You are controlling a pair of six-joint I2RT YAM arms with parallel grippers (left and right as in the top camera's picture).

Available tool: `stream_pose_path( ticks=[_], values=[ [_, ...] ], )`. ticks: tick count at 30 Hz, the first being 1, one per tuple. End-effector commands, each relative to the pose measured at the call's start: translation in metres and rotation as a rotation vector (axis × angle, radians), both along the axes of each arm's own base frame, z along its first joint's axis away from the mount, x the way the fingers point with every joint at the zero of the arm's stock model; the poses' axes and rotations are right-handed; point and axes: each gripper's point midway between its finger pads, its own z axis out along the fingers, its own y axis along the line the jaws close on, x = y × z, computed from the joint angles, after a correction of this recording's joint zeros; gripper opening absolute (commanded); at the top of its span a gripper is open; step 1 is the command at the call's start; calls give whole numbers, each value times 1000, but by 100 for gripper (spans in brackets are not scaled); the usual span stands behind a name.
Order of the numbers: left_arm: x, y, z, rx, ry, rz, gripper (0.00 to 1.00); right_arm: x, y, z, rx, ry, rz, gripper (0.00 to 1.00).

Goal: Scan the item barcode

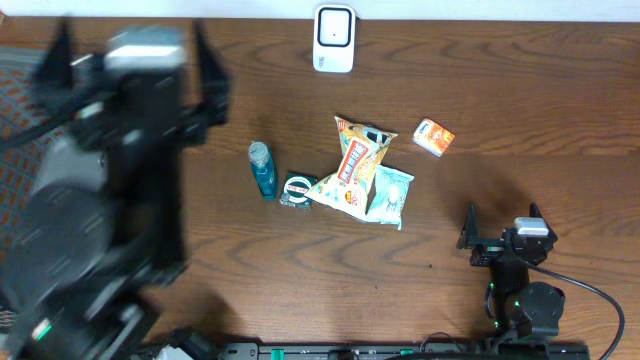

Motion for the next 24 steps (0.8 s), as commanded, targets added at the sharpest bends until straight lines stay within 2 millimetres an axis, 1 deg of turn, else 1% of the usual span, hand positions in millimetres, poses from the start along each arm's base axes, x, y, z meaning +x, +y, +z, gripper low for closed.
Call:
stream_pose_path(
  ticks=[1,5,7,11,12,16,19,20,24],
  values=[
    [-18,15,2,-83,-27,-46,100,0,5,0,-14,0,21,99],
    [-47,50,10,-227,-98,-20,100,0,5,0,-14,0,21,99],
    [-61,60,11,-259,-126,-36,100,0,5,0,-14,0,21,99],
    [-88,68,11,-335,-184,-98,100,0,5,0,-14,0,21,99],
    [-103,70,11,-354,-216,-128,100,0,5,0,-14,0,21,99],
    [-138,71,14,-331,-286,-169,100,0,5,0,-14,0,21,99],
    [-167,77,18,-333,-348,-163,100,0,5,0,-14,0,21,99],
    [-183,78,20,-323,-380,-162,100,0,5,0,-14,0,21,99],
    [-226,78,23,-299,-473,-165,100,0,5,0,-14,0,21,99]
  ],
)
